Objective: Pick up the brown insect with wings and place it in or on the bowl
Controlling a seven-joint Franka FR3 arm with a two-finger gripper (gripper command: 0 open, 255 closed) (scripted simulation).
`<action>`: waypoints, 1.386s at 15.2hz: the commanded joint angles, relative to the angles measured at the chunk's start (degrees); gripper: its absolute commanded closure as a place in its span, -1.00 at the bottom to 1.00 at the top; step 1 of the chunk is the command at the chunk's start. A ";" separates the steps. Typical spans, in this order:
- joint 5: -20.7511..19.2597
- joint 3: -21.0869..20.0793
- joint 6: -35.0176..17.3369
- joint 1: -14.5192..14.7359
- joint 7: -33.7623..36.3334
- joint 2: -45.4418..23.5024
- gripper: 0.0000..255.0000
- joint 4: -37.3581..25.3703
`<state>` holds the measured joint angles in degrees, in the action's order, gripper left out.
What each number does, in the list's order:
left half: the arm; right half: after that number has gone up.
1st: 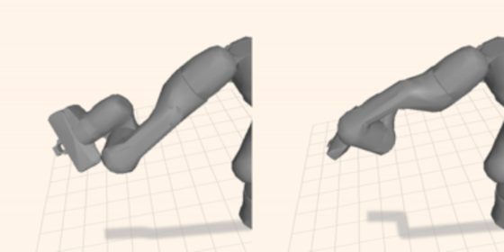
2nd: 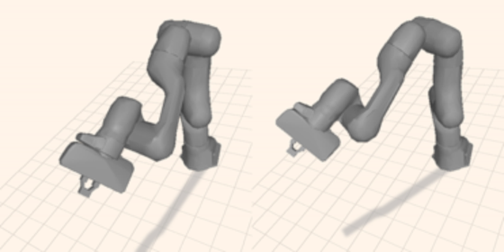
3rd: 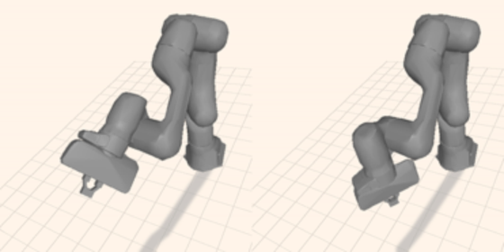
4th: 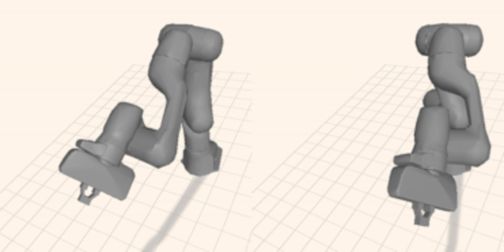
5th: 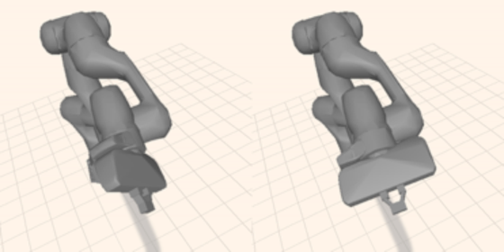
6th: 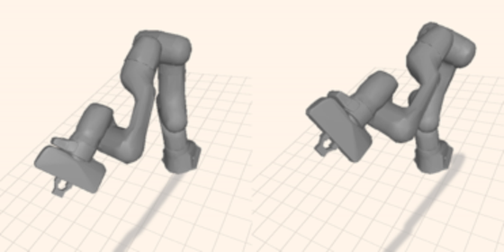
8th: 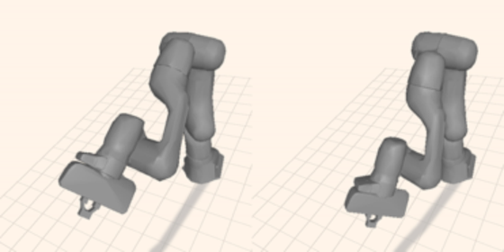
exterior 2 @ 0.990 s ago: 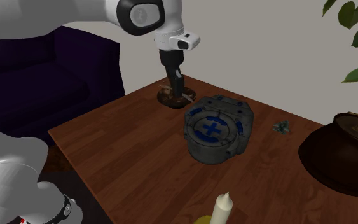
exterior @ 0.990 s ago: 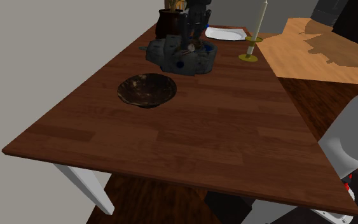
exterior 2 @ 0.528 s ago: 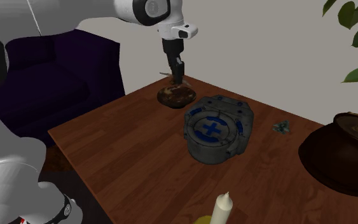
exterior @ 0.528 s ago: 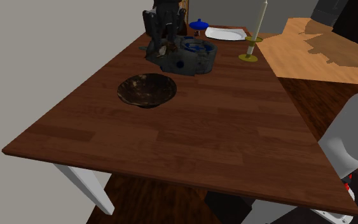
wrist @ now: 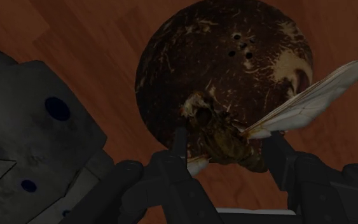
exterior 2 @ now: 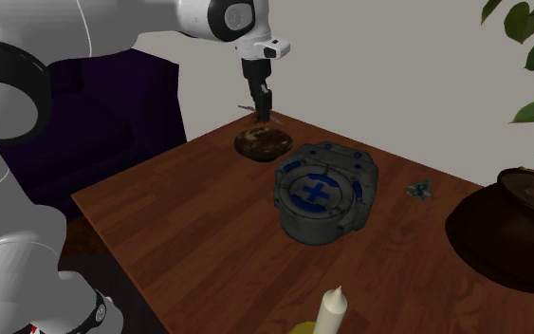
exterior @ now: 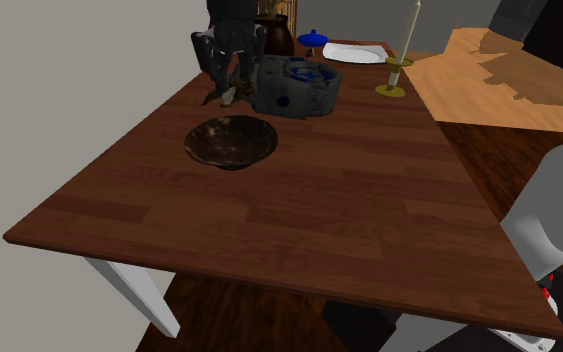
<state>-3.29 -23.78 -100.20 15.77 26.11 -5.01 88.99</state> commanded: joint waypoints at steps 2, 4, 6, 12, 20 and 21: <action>0.08 0.04 -2.63 -0.07 0.05 0.23 1.00 2.82; 0.15 0.08 -4.23 -0.14 0.03 0.42 1.00 4.59; 0.20 0.11 -5.81 -0.19 0.03 0.56 1.00 6.29; 0.17 0.17 -10.25 -0.27 0.13 0.63 1.00 10.79; 0.16 0.17 -10.24 -0.27 0.13 0.61 -1.00 10.78; 0.16 0.17 -10.24 -0.27 0.13 0.61 -1.00 10.78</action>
<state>-3.13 -23.61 -110.44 15.51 26.24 -4.40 99.77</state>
